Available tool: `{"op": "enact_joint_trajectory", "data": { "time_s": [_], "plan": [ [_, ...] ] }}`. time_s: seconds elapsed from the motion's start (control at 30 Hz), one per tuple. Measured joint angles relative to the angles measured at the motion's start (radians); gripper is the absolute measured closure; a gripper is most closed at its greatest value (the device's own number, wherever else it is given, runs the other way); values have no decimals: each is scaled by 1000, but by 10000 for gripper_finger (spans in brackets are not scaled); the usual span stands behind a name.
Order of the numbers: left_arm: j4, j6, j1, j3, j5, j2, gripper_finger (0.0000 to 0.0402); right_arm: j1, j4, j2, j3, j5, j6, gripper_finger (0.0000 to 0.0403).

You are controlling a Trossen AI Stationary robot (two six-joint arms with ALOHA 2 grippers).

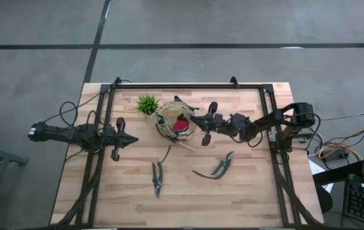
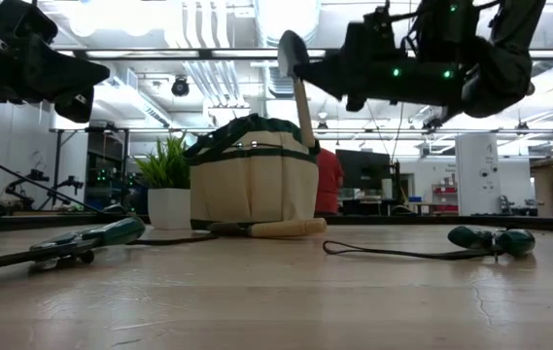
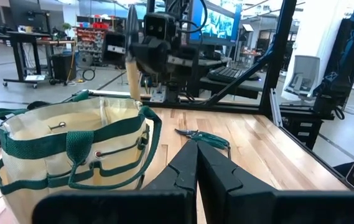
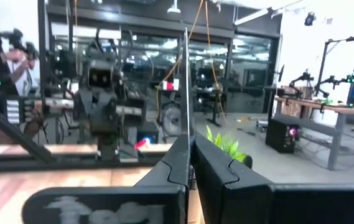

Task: Pick & Place Garden tools in Gardening bag
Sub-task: Put the right brown trowel into the white gardening bag

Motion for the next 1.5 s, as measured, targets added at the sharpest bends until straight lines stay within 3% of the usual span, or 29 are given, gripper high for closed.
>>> {"op": "enact_joint_trajectory", "data": {
  "time_s": [0.3, 1.03, 1.27, 1.5],
  "plan": [
    [0, 0, 0, 0, 0, 2, 392, 0, 95, 86, 15, 0, -19, 395],
    [0, 0, 0, 0, 0, 3, 392, 62, 87, 45, 27, -39, 79, 395],
    [0, 0, 0, 0, 0, 3, 392, 144, -1, 71, 131, -41, 9, 395],
    [-1, 0, 0, 0, 0, 5, 392, 132, -108, 76, 181, -34, -54, 395]
  ]
}}
